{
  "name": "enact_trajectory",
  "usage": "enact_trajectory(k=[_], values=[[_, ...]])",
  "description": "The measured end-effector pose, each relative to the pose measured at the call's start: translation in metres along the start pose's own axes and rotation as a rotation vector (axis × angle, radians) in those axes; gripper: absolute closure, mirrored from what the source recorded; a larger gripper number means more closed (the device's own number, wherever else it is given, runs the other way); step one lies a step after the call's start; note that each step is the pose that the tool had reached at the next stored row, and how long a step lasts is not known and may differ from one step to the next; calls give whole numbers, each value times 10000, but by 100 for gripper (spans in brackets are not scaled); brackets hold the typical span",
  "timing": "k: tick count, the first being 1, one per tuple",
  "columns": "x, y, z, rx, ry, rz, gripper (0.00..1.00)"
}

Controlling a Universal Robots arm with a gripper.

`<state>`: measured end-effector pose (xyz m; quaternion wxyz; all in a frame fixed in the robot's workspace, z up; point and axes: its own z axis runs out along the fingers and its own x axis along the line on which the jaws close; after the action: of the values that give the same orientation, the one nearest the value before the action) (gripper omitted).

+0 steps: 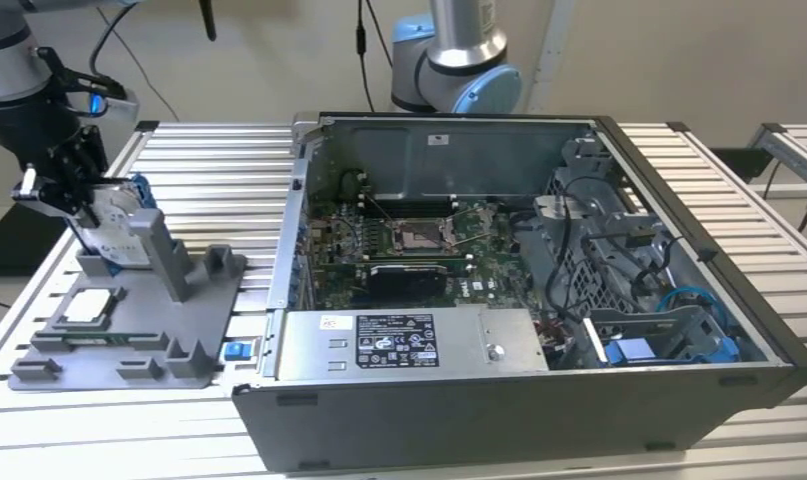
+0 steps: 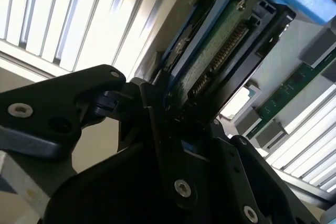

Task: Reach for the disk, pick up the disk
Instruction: 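Pick up the disk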

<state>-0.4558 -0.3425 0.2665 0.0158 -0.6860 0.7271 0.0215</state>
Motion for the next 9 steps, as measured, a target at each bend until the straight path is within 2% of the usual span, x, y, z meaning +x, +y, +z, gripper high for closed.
enact_trajectory(k=[9], values=[[-1, 0, -14, 1, -1, 0, 100]])
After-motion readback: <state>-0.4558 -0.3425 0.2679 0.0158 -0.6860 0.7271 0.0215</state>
